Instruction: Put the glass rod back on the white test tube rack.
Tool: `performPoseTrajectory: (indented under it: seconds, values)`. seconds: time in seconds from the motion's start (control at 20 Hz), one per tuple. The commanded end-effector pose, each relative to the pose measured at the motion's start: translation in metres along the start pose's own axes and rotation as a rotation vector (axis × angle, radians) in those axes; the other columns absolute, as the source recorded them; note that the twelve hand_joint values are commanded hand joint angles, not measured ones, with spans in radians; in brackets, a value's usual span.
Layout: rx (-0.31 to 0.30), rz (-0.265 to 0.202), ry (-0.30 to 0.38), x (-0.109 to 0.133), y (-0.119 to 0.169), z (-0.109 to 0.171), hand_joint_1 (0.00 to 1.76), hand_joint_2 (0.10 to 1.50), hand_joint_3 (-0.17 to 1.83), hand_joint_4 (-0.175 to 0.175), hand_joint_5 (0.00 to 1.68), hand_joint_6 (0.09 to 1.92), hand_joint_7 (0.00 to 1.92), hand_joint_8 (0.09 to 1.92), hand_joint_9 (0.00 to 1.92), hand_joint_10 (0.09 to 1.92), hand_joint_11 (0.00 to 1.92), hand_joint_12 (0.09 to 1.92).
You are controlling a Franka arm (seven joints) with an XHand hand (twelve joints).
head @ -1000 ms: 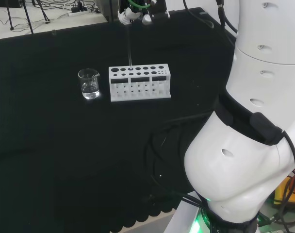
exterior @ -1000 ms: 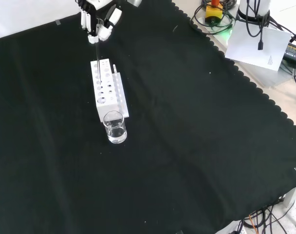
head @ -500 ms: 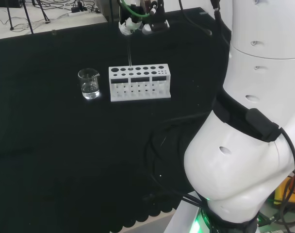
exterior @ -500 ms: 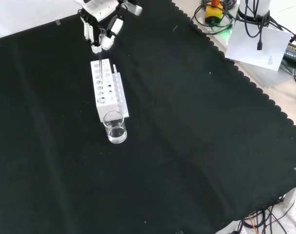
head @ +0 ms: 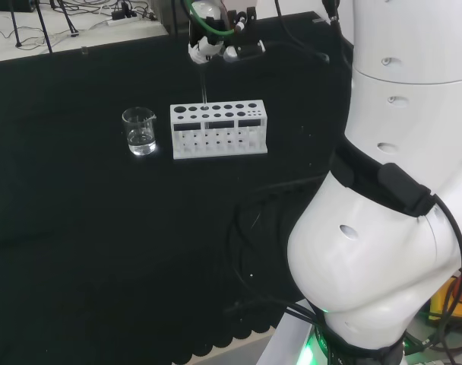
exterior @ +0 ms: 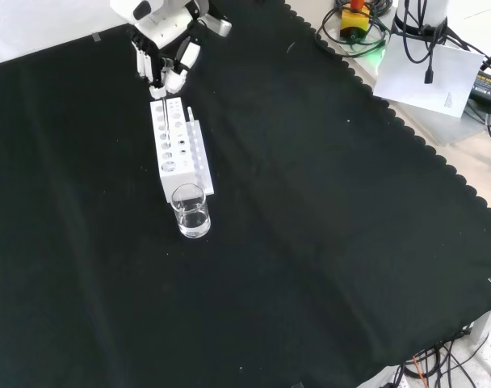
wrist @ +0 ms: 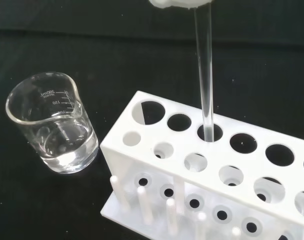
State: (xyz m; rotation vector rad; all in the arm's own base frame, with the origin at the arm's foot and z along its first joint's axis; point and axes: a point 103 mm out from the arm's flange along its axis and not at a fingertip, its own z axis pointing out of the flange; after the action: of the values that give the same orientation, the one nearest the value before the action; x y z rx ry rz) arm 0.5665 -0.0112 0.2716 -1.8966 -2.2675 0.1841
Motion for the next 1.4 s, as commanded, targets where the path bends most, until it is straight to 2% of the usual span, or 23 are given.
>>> performPoseTrajectory:
  seconds: [0.05, 0.9, 1.4]
  values:
    - [0.01, 0.005, 0.003, 0.0, 0.009, 0.009, 1.31, 1.11, -0.17, -0.175, 1.42, 0.09, 1.1, 1.13, 1.53, 0.96, 1.66, 0.64]
    - [0.013, 0.031, 0.035, -0.012, 0.009, 0.017, 1.31, 1.11, -0.17, -0.175, 1.42, 0.09, 1.1, 1.13, 1.53, 0.96, 1.66, 0.64]
    - [0.023, 0.028, 0.043, -0.014, 0.007, 0.023, 1.31, 1.11, -0.17, -0.175, 1.42, 0.09, 1.1, 1.13, 1.53, 0.96, 1.66, 0.64]
